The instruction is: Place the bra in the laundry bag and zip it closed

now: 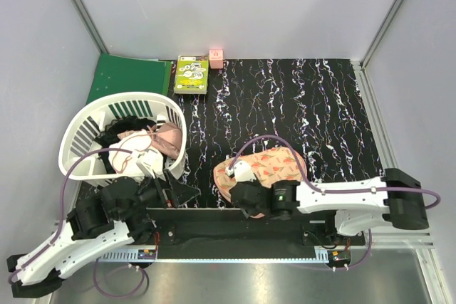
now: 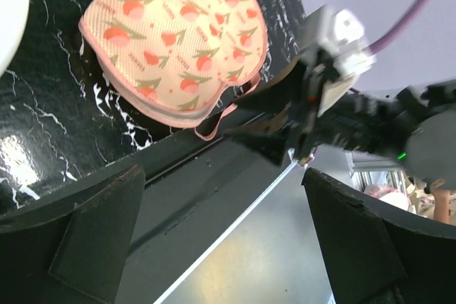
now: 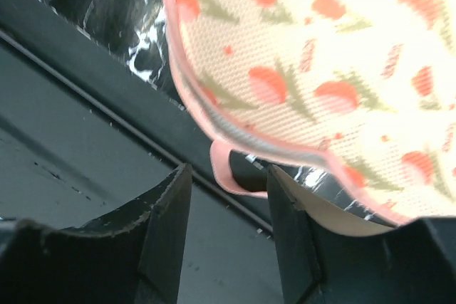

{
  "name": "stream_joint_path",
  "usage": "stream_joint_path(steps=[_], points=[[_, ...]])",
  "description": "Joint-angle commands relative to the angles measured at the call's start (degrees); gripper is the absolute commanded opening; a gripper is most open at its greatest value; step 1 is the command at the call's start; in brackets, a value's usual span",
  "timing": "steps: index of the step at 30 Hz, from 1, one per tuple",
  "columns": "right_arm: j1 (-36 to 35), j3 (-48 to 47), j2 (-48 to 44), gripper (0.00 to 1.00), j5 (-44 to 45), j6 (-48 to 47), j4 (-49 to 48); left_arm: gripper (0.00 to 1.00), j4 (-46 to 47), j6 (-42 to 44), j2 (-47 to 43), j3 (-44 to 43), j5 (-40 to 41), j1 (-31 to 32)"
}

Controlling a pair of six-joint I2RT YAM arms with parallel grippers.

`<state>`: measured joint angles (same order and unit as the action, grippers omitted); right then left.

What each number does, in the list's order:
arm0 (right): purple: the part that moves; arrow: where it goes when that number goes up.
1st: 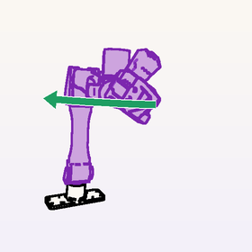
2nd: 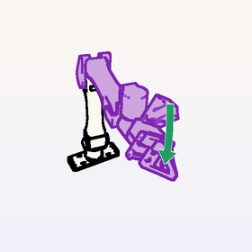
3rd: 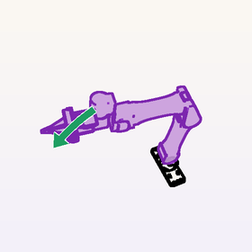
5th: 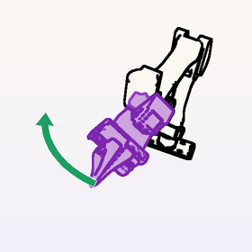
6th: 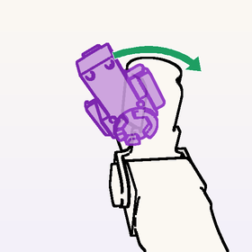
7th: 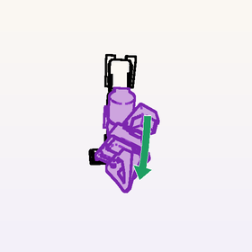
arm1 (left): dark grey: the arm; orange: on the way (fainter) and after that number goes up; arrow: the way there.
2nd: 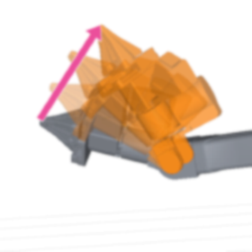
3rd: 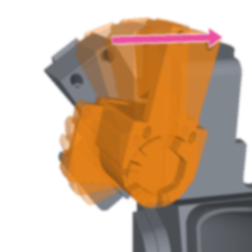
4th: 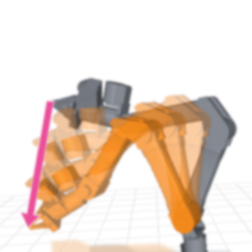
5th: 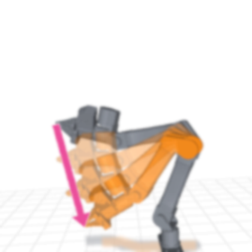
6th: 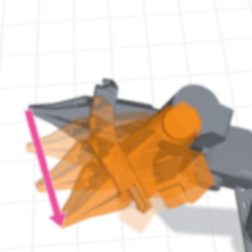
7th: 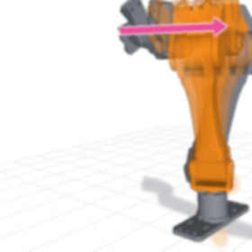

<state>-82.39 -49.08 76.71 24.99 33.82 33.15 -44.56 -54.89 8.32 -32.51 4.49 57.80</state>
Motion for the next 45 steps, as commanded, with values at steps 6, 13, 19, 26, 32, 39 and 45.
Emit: stream_joint_path(steps=[6,13,19,26,32,39,45], points=[[5.04,3.47,-5.52,0.48,-10.13,-13.07,-10.82,0.99,2.81,1.01,2.23,-1.32,-0.63,0.3],[9.44,1.53,1.24,0.52,-14.7,-19.49,-13.28,0.99,4.83,3.39,6.53,-2.99,-1.06,0.3],[11.81,-0.14,5.02,0.48,-17.25,-23.1,-13.63,0.99,6.06,5.85,11.19,-4.14,-3.08,0.21],[11.9,-1.19,9.86,0.43,-21.91,-25.47,-15.39,0.99,6.24,8.31,13.3,-5.98,-3.17,0.29],[12.08,-1.37,10.93,0.1,-18.06,-23.64,-16.18,0.99,6.32,9.72,15.59,-7.3,-2.38,0.21],[16.46,-5.49,-0.92,0.0,-14.18,-12.66,-11.19,0.99,7.99,10.25,19.19,-9.23,-1.59,0.21],[25.94,-13.23,-4.98,0.0,-23.82,-5.79,-3.09,0.99,9.22,12.18,24.81,-13.01,-0.63,0.21]])
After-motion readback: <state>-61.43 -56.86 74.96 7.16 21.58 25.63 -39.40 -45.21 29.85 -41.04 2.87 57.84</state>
